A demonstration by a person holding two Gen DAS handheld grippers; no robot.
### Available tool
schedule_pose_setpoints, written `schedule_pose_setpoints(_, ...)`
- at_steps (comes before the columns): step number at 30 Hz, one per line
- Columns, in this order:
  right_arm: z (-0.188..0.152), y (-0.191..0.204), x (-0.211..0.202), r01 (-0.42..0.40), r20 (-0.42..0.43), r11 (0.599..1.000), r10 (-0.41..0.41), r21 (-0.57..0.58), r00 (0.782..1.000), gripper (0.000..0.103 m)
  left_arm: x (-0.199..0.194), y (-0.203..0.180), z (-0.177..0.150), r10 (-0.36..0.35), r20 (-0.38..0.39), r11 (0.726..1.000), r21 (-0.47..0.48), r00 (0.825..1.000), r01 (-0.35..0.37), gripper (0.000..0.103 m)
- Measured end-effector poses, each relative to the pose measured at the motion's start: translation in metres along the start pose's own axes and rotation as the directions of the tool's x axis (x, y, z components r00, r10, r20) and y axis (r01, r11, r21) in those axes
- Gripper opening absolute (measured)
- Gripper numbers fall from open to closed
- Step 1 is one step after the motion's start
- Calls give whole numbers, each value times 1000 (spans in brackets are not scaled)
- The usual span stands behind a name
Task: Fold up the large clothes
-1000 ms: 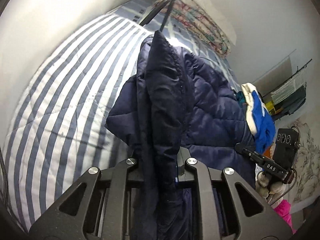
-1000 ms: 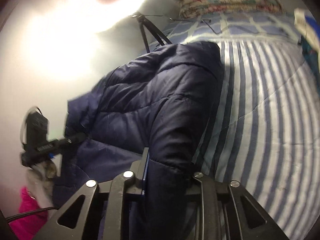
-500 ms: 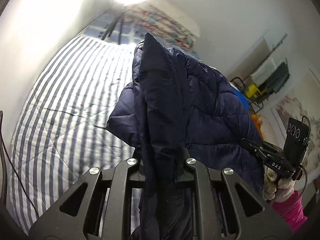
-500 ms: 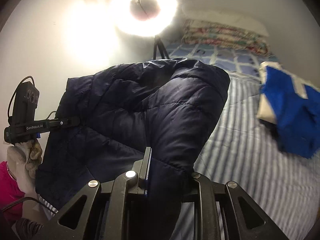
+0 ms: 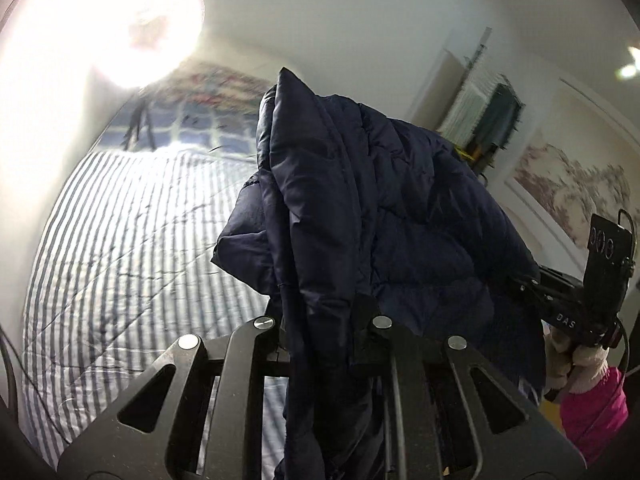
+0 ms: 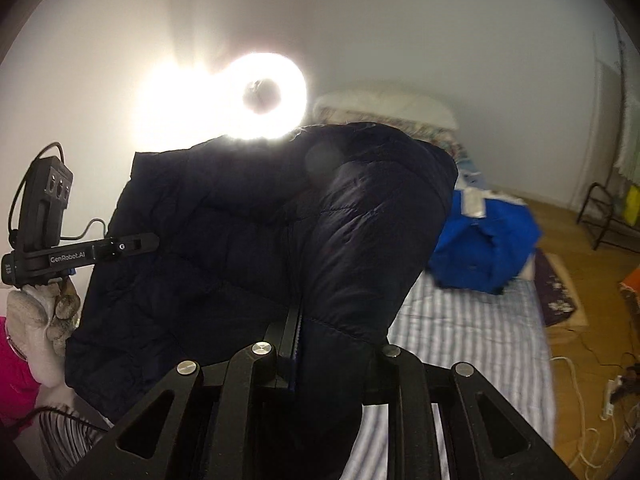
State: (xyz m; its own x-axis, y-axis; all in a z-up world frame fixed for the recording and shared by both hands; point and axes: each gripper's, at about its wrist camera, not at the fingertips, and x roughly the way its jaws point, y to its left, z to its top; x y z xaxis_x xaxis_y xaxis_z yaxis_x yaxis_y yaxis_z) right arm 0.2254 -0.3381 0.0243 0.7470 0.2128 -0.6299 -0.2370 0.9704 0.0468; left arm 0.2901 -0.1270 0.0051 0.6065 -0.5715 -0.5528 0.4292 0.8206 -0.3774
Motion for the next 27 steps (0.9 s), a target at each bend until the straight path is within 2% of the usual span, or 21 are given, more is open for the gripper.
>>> schedule_pose_setpoints(4,-14,-18,-47,53,44,999,-53,-2,998,18,-2,-45,-5,-31,17,998,56,999,30,14)
schedule_pose_setpoints(10,-33,-46,-88,100,77,995,-100,12,992,18,12,-93,-13,-61,30,991,123,998,57,14)
schedule_pose_setpoints(17,-43,-80,-98,146,80,989,-148,35,986,18,50,-130,-9,-78,17,976,205,997,73,14)
schedule_pose_setpoints(22,-44,-104,-87,167,63,985,-170,54,983,18,90,-143,0,-94,-17,975,203,995,95,14)
schedule_pose_setpoints(27,-46,-123,-77,180,39,982,-183,63,982,18,136,-139,7,-94,-59,977,187,994,103,14)
